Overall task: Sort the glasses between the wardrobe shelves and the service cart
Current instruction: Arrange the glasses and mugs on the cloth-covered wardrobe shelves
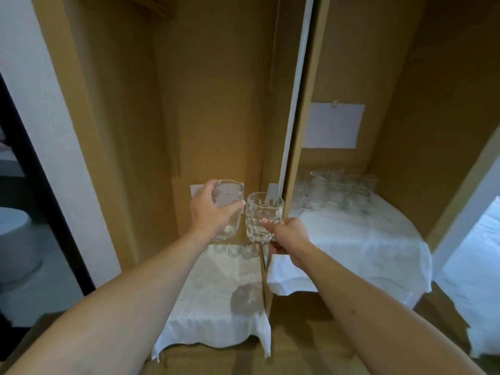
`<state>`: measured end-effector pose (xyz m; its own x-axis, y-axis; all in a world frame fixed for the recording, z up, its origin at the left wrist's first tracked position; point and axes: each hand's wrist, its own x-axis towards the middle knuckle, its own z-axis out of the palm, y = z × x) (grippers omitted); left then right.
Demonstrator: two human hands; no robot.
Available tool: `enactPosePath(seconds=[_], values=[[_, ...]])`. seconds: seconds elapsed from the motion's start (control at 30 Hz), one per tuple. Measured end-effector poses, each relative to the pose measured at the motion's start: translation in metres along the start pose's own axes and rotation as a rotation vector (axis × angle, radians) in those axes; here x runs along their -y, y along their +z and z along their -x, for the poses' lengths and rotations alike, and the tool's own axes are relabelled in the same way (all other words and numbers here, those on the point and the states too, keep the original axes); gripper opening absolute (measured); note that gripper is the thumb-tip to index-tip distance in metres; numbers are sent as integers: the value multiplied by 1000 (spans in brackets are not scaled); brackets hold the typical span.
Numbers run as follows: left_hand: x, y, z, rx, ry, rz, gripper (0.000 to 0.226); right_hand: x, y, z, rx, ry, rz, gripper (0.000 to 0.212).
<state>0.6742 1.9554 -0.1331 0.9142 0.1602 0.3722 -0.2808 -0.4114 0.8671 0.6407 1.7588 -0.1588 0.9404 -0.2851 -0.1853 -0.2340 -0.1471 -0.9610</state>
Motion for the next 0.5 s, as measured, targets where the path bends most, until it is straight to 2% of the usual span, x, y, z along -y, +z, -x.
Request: enactPosePath(seconds=[0.33,0.43,0.5], values=[[-90,83,32,141,133,-6,77,-12,-125,29,-173,-12,-27,40],[-106,111,36,204,161,47,60,-14,-153,25,-215,-5,-74,40],[-114,131,35,250,177,73,57,-16,-171,18,-251,7,-73,42]])
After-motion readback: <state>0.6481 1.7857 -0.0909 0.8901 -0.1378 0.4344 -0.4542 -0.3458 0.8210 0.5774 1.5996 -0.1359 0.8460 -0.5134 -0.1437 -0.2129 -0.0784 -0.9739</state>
